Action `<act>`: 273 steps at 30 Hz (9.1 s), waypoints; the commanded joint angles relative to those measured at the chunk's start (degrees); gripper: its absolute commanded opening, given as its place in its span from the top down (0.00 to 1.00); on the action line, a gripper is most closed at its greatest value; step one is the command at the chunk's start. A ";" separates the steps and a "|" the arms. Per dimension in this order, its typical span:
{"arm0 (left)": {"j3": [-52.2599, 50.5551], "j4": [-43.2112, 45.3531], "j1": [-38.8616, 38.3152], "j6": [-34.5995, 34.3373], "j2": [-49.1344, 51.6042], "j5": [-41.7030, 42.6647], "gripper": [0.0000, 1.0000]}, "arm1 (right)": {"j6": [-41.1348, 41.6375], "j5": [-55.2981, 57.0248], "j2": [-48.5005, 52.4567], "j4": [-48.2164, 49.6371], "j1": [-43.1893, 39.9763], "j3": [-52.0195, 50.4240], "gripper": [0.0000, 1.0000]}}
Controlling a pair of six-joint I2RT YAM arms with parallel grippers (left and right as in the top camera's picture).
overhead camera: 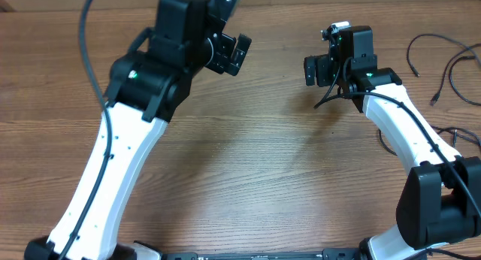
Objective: Untangle cables
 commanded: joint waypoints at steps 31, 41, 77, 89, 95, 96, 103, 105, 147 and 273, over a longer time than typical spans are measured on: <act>-46.18 48.26 8.37 2.62 -39.08 12.28 0.00 | 0.35 0.15 -1.44 0.28 -0.04 1.09 0.00; -78.53 64.37 16.52 -2.43 -66.42 12.07 0.00 | 0.37 0.15 -1.44 0.28 -0.04 1.09 0.00; -106.68 45.11 27.98 -13.38 -90.38 8.13 0.00 | 0.35 0.15 -1.44 0.28 -0.04 1.09 0.00; -106.68 45.11 27.96 -13.38 -90.31 8.11 0.00 | 0.35 0.15 -1.44 0.28 -0.04 1.09 0.00; -106.68 45.11 27.96 -13.38 -90.31 8.13 0.01 | 0.37 0.15 -1.44 0.28 -0.04 1.09 0.00; -106.68 45.11 27.96 -13.38 -90.31 8.13 0.01 | 0.35 0.15 -1.44 0.28 -0.04 1.09 0.00; -106.68 45.11 27.96 -13.38 -90.31 8.11 0.00 | 0.35 0.15 -1.44 0.28 -0.07 1.09 0.00; -106.68 45.11 27.96 -13.38 -90.31 8.13 0.00 | 0.35 0.15 -1.44 0.28 -0.04 1.09 0.00; -106.68 45.11 27.96 -13.38 -90.31 8.13 0.01 | 0.20 -9.51 -41.31 16.94 -0.11 -33.40 0.00; -106.68 45.11 27.96 -13.40 -90.31 8.13 0.00 | 9.64 -3.06 -99.67 20.06 -13.94 -73.53 0.00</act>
